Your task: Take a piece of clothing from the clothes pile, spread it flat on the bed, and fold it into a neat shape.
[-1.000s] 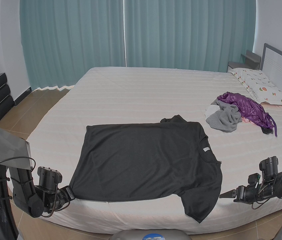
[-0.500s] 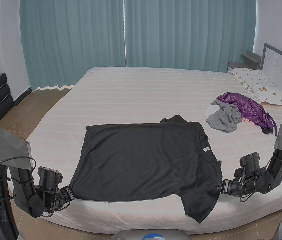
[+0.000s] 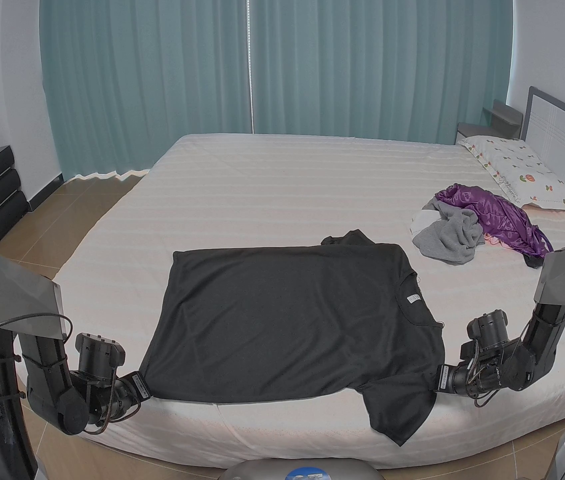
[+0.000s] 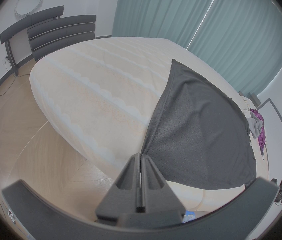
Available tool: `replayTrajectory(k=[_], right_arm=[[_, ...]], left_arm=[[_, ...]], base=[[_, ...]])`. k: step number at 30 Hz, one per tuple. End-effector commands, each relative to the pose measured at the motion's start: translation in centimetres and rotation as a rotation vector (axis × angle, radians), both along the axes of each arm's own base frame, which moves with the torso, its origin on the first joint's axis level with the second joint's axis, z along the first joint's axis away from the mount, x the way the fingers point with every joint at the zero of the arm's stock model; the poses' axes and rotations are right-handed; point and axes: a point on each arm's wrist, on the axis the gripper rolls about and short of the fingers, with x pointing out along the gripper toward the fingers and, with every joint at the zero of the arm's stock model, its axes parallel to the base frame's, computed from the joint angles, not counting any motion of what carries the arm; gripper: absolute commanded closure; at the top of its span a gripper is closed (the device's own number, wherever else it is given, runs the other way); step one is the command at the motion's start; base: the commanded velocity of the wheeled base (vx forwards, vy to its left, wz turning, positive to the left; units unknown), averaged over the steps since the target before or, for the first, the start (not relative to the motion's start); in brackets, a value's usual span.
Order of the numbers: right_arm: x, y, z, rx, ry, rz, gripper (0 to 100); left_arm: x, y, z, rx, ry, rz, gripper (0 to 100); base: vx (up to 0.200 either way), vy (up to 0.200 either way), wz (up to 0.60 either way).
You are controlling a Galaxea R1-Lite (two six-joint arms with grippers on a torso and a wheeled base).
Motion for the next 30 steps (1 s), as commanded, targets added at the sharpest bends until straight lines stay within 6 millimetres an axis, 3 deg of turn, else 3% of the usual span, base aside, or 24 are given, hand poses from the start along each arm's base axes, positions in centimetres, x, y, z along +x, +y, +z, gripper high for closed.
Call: replayTrajectory(k=[1,16,26,27,28,30], right_arm=[[-0.4,-0.9,0.4,0.002,0.002,-0.029,100],[-2.3,-3.4,1.0,-0.024,0.019,-0.037,100],[-2.2,-2.8,1.0,0.0,0.015,0.0,100],[-2.1,-2.7,1.0,0.0,0.012,0.003,0],[-2.0,-2.7,0.9,0.001,0.006,0.002,0],[-2.0,-2.7,0.9,0.011,0.0,0.004,0]], left_arm=[[-0.1,0.0,-0.1,0.001,0.004,-0.001,100],[-0.2,-0.1,-0.1,-0.004,0.01,-0.011,100],[-0.2,-0.1,-0.1,-0.005,0.01,-0.012,100],[-0.2,-0.1,-0.2,-0.007,0.014,-0.013,100],[-0.2,-0.2,-0.2,-0.015,0.014,-0.016,0],[-0.2,-0.2,-0.2,-0.025,0.014,-0.024,0]], base=[[0.0,0.0,0.0],[0.0,0.0,0.0],[0.0,0.0,0.0],[0.0,0.0,0.0],[0.0,0.0,0.0],[0.0,0.0,0.0]])
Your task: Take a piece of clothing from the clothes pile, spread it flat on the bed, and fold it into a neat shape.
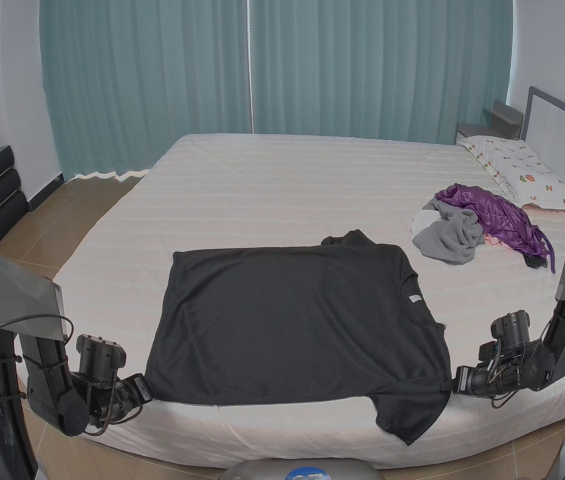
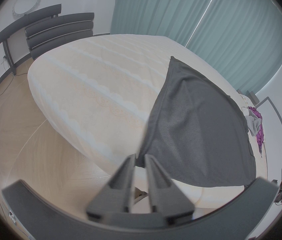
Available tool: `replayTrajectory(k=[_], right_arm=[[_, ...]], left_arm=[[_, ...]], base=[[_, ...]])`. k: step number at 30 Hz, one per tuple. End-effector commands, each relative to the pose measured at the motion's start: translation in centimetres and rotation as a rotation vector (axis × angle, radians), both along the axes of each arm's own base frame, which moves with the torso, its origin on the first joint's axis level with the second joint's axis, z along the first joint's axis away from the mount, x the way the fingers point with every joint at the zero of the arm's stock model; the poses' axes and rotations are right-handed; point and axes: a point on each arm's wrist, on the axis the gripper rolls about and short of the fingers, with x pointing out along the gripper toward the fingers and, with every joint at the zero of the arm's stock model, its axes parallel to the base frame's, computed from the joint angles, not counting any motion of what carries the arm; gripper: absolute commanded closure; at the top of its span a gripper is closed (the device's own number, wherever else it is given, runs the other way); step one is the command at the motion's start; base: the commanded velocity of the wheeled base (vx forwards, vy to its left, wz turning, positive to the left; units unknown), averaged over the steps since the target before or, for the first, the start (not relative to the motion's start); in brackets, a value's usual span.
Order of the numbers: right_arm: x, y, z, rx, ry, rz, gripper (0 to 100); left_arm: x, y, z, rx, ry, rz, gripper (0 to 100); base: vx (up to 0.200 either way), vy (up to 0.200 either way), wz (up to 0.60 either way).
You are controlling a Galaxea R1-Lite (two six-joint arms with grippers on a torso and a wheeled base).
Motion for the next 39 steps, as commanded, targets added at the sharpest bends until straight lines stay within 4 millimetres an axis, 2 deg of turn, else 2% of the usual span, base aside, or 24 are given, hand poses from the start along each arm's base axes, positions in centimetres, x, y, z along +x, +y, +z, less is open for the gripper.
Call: replayTrajectory(k=[1,9,12,14,19,23,27,30,39], right_arm=[[0.0,0.1,-0.2,0.006,0.004,0.005,0],[0.1,0.3,0.2,0.086,-0.03,0.003,0],[-0.4,0.3,0.7,0.167,-0.056,-0.022,0],[-0.8,0.3,0.8,0.224,-0.066,-0.03,0],[-1.5,0.0,1.2,0.299,-0.11,-0.082,0],[-1.8,0.0,1.2,0.329,-0.114,-0.116,0],[-2.4,0.0,1.2,0.335,-0.097,-0.114,0],[-2.6,0.0,1.0,0.351,-0.081,-0.101,0],[-2.9,0.2,0.7,0.356,-0.074,-0.094,0]], left_arm=[[0.0,0.0,-0.1,-0.007,0.003,-0.003,0],[0.3,0.1,-0.2,-0.018,0.001,-0.004,0],[0.2,0.2,0.2,-0.1,-0.014,-0.085,0],[-0.2,0.8,0.3,-0.105,-0.015,-0.155,0],[0.7,2.7,0.6,-0.121,-0.081,-0.242,0],[0.9,2.8,0.8,-0.194,-0.099,-0.348,0],[0.9,2.8,0.3,-0.157,-0.096,-0.401,0],[0.6,2.8,-0.8,-0.137,-0.06,-0.429,0],[1.2,2.3,-1.1,-0.097,-0.074,-0.449,0]], base=[[0.0,0.0,0.0],[0.0,0.0,0.0],[0.0,0.0,0.0],[0.0,0.0,0.0],[0.0,0.0,0.0],[0.0,0.0,0.0],[0.0,0.0,0.0],[0.0,0.0,0.0],[0.0,0.0,0.0]])
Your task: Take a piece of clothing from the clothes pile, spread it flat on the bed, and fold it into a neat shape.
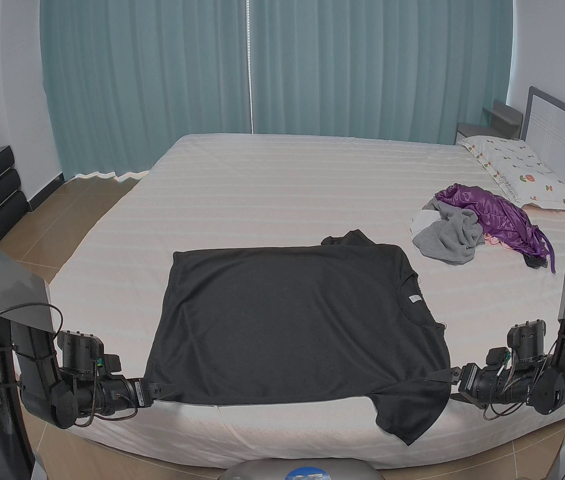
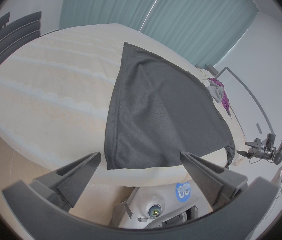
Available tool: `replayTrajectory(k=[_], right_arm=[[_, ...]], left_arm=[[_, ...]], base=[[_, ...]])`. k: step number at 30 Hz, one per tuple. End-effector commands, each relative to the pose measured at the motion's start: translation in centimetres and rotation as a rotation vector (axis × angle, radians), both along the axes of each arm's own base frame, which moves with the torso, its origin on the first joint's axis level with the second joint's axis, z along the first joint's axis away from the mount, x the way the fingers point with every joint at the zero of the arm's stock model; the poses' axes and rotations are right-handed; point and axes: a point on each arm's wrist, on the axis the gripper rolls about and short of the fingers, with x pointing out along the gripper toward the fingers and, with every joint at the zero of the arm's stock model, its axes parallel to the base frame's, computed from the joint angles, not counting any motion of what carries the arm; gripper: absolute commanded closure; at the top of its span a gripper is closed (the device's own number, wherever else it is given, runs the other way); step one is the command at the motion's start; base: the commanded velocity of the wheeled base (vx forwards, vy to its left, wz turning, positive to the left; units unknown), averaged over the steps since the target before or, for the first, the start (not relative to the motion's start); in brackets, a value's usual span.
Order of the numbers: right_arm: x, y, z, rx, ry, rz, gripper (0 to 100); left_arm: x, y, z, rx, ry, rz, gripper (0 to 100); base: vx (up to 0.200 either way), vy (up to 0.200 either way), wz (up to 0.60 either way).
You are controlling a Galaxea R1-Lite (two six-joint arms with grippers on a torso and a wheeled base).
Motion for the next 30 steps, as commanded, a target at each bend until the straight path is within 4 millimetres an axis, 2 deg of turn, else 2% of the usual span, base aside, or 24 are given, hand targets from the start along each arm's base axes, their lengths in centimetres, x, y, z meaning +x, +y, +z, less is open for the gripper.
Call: replayTrajectory(k=[1,11,18,19,30], right_arm=[[-0.2,0.1,-0.3,0.001,0.012,0.003,0],[-0.6,0.0,-0.1,0.004,-0.056,0.0,0],[-0.6,-0.1,-0.2,0.004,-0.057,-0.002,0],[-0.6,-0.1,-0.2,0.004,-0.056,-0.002,0],[-0.6,-0.2,-0.5,0.002,-0.047,-0.011,0]], left_arm=[[0.4,-0.2,-0.4,0.012,0.003,0.001,0],[0.9,-1.4,-1.5,0.121,0.004,0.021,0],[1.1,-1.7,-1.5,0.125,-0.002,0.015,0],[1.1,-1.7,-1.5,0.124,-0.001,0.016,100],[0.6,-1.2,-1.3,0.1,0.021,0.066,100]], base=[[0.0,0.0,0.0],[0.0,0.0,0.0],[0.0,0.0,0.0],[0.0,0.0,0.0],[0.0,0.0,0.0]])
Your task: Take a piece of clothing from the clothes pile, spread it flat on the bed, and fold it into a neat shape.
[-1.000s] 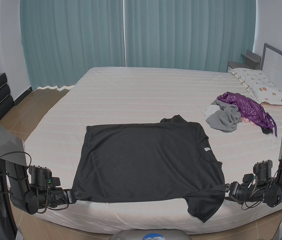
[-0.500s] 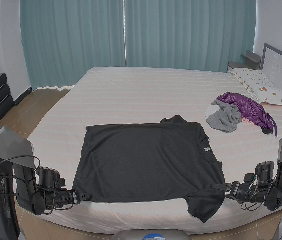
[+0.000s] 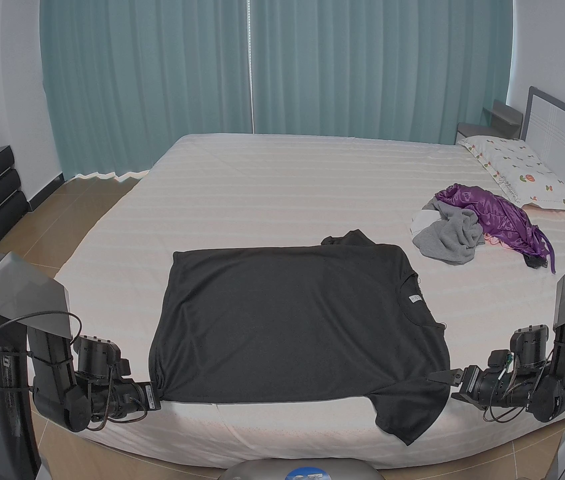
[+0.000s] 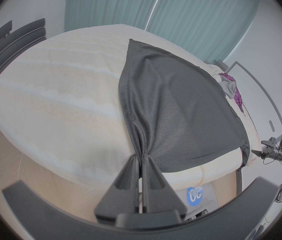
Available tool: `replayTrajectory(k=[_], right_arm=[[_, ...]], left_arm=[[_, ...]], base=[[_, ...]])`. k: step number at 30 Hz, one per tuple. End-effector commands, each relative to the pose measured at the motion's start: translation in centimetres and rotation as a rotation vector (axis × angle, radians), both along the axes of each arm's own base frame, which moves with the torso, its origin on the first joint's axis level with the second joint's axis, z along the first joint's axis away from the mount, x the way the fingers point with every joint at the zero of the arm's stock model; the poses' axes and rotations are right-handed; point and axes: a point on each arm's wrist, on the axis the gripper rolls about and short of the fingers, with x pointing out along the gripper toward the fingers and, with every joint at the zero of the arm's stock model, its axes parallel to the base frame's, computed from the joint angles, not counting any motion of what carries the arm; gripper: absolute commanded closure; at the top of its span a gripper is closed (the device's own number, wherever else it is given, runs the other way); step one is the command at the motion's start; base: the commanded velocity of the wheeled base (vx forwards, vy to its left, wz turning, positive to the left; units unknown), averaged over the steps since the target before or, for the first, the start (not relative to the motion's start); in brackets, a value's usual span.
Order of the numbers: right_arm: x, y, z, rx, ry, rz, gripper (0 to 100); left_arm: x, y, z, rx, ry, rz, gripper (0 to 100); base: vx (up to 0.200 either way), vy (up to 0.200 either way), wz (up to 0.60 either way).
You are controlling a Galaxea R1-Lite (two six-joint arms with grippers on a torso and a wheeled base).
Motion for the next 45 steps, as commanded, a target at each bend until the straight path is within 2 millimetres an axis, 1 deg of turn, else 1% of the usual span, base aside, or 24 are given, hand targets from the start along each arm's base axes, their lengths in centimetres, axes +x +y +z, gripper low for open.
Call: replayTrajectory(k=[1,5,9,12,19,23,24,32,45], right_arm=[[0.0,0.0,-0.2,-0.001,0.008,-0.002,0],[0.2,0.0,-0.4,-0.008,0.01,-0.005,0],[0.4,0.1,-0.9,-0.029,0.017,-0.011,0],[1.0,0.3,-1.4,-0.065,0.008,-0.036,0],[2.5,1.3,-2.6,-0.154,-0.01,-0.075,0],[3.3,1.4,-2.9,-0.164,-0.029,-0.087,0],[3.4,1.4,-2.9,-0.164,-0.029,-0.087,100],[3.8,1.5,-2.9,-0.162,-0.043,-0.086,100],[7.1,0.7,-2.2,-0.163,-0.156,-0.159,100]], left_arm=[[-0.2,0.3,0.4,-0.003,-0.003,0.015,100],[-0.5,0.2,0.8,-0.009,-0.009,0.012,100],[-0.5,0.2,0.7,-0.017,0.0,0.019,100],[-0.4,0.1,0.7,-0.037,0.005,0.04,100],[0.2,0.0,0.9,-0.095,-0.004,0.09,100],[0.3,-0.1,0.9,-0.102,-0.004,0.095,100],[0.3,0.0,0.9,-0.102,-0.003,0.095,100],[0.2,0.0,0.9,-0.101,0.0,0.096,100],[0.1,0.0,0.9,-0.101,0.005,0.096,100]], base=[[0.0,0.0,0.0],[0.0,0.0,0.0],[0.0,0.0,0.0],[0.0,0.0,0.0],[0.0,0.0,0.0],[0.0,0.0,0.0],[0.0,0.0,0.0],[0.0,0.0,0.0],[0.0,0.0,0.0]])
